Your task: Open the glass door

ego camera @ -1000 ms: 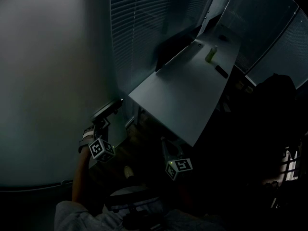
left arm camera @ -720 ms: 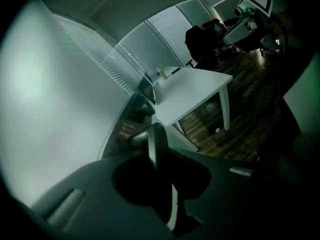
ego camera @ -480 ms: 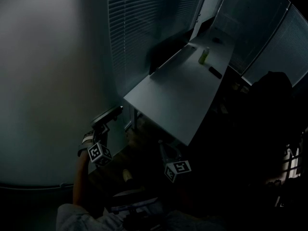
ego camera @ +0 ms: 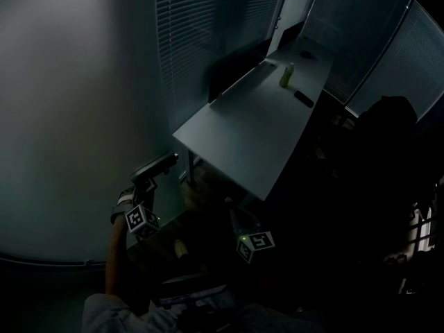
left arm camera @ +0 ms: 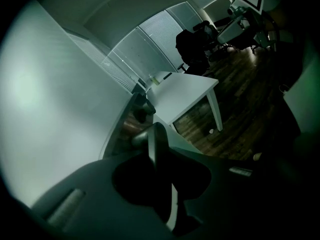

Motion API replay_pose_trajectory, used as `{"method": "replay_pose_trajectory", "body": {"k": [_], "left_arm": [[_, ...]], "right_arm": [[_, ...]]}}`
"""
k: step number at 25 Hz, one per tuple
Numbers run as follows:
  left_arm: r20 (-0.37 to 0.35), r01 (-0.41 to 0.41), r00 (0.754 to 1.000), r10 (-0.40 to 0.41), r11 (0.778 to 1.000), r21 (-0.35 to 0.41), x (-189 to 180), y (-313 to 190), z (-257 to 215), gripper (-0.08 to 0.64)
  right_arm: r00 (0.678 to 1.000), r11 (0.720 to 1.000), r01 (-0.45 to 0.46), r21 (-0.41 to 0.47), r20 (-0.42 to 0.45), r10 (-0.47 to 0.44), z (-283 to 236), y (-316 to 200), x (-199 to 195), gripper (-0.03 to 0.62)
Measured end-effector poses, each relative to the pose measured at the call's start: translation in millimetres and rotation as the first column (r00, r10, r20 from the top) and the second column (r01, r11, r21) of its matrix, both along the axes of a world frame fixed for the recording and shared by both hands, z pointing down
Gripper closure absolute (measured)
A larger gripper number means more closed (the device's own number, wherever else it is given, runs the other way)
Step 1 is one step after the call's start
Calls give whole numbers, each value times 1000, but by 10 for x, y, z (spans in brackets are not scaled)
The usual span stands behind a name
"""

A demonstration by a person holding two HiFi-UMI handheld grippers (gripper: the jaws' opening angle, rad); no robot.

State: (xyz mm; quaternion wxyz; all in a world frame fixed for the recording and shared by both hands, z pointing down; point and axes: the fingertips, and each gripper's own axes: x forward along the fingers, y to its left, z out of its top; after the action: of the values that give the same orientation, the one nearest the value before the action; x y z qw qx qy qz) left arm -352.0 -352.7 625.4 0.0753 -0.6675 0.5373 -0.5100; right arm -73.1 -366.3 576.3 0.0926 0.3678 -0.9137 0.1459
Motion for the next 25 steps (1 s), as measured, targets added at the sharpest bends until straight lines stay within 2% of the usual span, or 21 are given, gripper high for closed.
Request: {"method": "replay_pose_trajectory", "body": {"k": [10, 14, 25], "left_arm": [[25, -40, 999, 40, 999, 6, 308, 270, -34, 509], [9, -66, 998, 66, 998, 3, 471, 399, -99, 511], [42, -105, 994, 105, 994, 8, 773, 699, -113, 511]], "right_arm": [[999, 999, -33, 11, 13, 33, -56, 358, 408, 591], [999, 999, -41, 6, 19, 41, -84, 538, 534, 591], [998, 998, -63, -3, 31, 63, 8, 888, 749, 591]]}}
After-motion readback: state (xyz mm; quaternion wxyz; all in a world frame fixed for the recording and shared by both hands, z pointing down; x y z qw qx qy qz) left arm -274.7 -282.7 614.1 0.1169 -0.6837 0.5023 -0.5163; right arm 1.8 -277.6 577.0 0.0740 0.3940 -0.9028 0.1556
